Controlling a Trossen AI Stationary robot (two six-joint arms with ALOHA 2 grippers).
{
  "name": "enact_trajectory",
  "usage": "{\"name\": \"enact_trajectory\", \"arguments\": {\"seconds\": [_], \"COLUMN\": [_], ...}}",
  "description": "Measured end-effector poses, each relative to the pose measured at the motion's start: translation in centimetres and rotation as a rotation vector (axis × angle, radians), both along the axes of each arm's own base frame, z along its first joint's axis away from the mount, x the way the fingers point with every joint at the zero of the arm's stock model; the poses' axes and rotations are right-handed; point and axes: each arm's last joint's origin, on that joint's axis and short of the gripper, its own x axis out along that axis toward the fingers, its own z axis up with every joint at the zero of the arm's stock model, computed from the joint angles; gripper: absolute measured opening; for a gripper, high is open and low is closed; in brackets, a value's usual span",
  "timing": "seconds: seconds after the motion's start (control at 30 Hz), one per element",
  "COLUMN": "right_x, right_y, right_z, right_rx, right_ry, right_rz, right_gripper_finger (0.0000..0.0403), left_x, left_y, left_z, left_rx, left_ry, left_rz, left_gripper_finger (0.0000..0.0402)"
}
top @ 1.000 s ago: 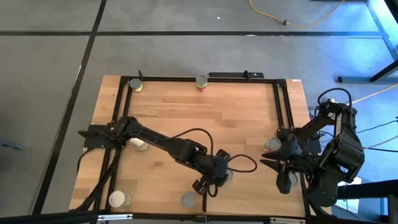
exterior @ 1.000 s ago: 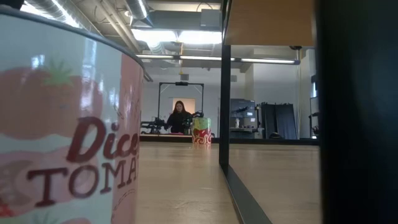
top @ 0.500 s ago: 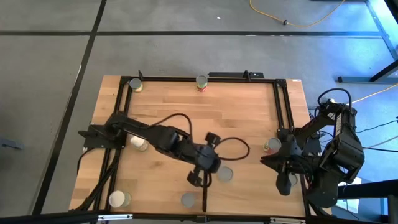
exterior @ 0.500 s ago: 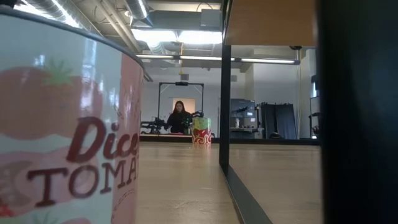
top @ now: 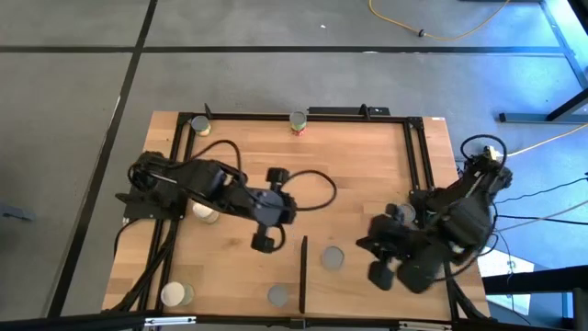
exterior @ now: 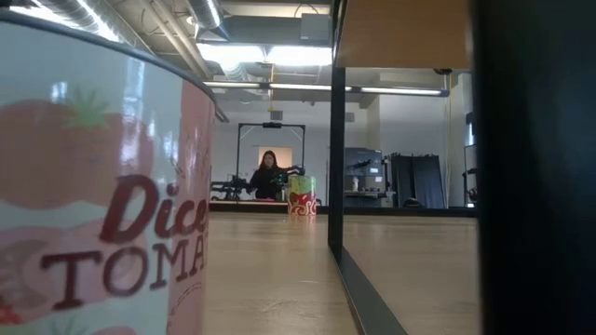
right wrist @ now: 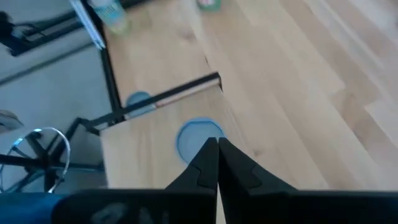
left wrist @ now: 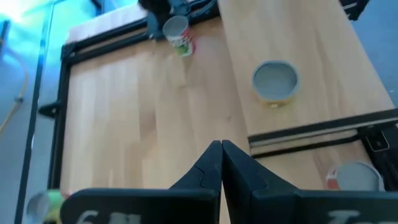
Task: Pick and place cans onto a shelf
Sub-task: Put the canned mushroom on the shelf
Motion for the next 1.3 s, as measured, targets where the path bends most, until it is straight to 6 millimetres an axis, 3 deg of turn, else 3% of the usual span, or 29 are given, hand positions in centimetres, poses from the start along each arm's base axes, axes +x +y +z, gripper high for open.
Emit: {"name": "enact_trajectory", "arguments": {"seconds": [0.33,0.7,0.93,1.3], "right_x": [5.1,9.0,9.8,8.8], "right_y": [1.0,0.8,0.9,0.5], "right_z": [-3.8,-8.1,-9.4,-9.7], "right_rx": [0.02,0.012,0.034,0.053], "right_ry": [0.162,0.309,0.369,0.486], "right_rz": [0.139,0.131,0.153,0.091], "right_gripper_finger": [0.0003,0.0003,0.0003,0.0003], "left_x": [-4.0,-5.4,-5.5,-5.7], "left_y": [0.2,-1.1,-1.3,-1.2], "left_z": [1.7,2.3,2.2,2.0], "left_rx": [-0.056,-0.072,-0.07,-0.056], "left_ry": [0.038,0.018,0.023,0.056], "left_rz": [0.035,-0.01,-0.016,-0.013], "left_gripper_finger": [0.0,0.0,0.0,0.0]}}
